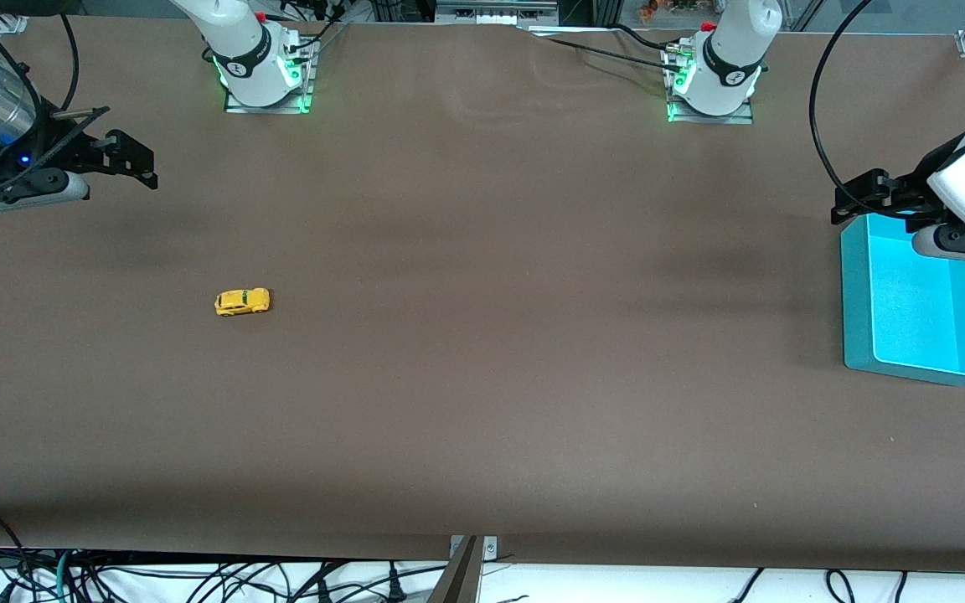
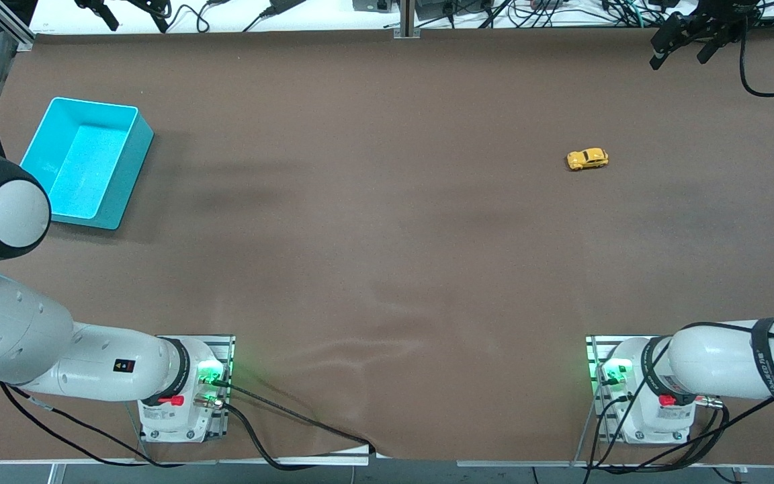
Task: Wind and store yellow beetle car
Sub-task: 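Move the right gripper toward the yellow beetle car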
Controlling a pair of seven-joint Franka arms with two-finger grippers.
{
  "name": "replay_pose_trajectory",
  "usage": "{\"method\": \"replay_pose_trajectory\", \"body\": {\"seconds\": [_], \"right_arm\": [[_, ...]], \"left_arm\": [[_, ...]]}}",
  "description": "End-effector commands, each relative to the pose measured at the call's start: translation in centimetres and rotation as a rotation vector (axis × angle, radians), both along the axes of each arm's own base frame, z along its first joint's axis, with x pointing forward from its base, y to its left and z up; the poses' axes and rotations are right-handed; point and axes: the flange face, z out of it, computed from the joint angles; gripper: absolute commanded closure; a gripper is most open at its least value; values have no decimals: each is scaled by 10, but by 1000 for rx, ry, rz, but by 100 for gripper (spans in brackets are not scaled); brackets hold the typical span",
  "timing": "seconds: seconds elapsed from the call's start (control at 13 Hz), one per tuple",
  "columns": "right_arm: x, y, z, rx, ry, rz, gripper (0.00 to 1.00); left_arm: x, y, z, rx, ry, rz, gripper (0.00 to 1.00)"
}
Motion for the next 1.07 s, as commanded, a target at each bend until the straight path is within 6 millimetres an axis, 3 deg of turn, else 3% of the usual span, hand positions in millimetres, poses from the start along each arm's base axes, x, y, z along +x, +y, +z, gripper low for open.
{"method": "replay_pose_trajectory", "body": {"seconds": [0.0,0.69,1.0], "right_arm": [[3,0,-9,-11,19,29,0],[6,-2,-46,-11,2,42,0],[6,-2,-50,-10,3,45,0]], "left_arm": [[2,4,2,18,-2,-20,0],[2,3,2,18,-2,-20,0],[1,4,3,18,-3,-18,0]]}}
